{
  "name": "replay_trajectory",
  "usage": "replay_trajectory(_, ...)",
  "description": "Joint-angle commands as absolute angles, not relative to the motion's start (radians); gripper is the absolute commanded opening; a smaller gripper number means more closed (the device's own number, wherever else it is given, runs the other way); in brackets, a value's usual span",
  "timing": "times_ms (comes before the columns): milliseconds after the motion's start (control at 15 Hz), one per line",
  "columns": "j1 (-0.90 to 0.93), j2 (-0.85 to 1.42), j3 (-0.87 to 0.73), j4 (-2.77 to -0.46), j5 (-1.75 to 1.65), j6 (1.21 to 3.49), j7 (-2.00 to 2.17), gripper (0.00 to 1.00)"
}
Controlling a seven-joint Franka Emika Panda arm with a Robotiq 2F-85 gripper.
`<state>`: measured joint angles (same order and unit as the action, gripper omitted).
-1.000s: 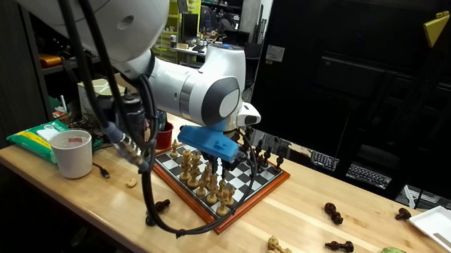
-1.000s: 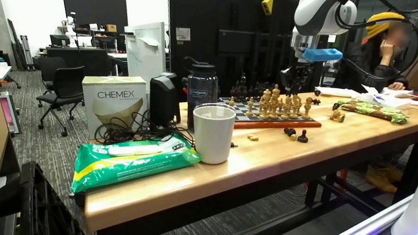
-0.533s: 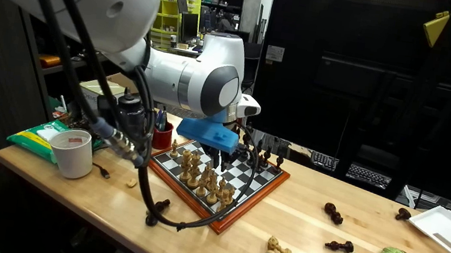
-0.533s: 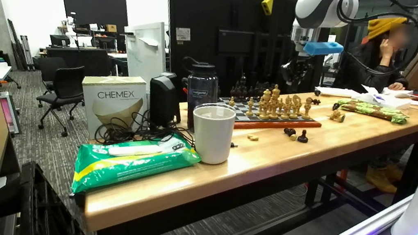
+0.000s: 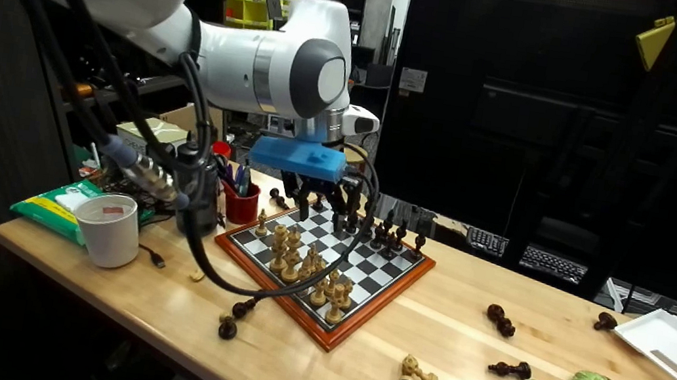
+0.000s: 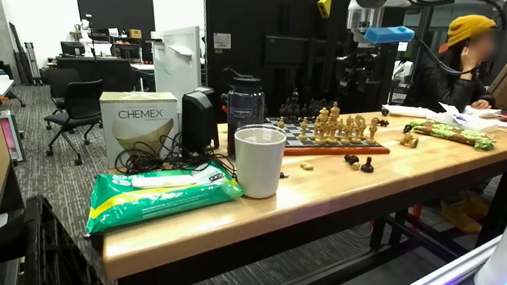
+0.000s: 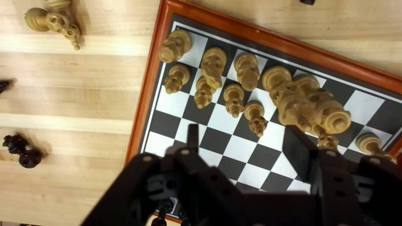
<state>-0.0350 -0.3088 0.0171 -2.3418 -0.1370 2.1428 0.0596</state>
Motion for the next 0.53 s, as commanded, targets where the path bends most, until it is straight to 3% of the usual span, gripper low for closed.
replay_trajectory(0, -0.008, -0.315, 0.036, -2.242, -0.090, 1.976, 0.084, 0.98)
replay_trajectory(467, 0.032, -0.304, 0.048, -2.108, 0.049, 1.782, 0.113, 1.00)
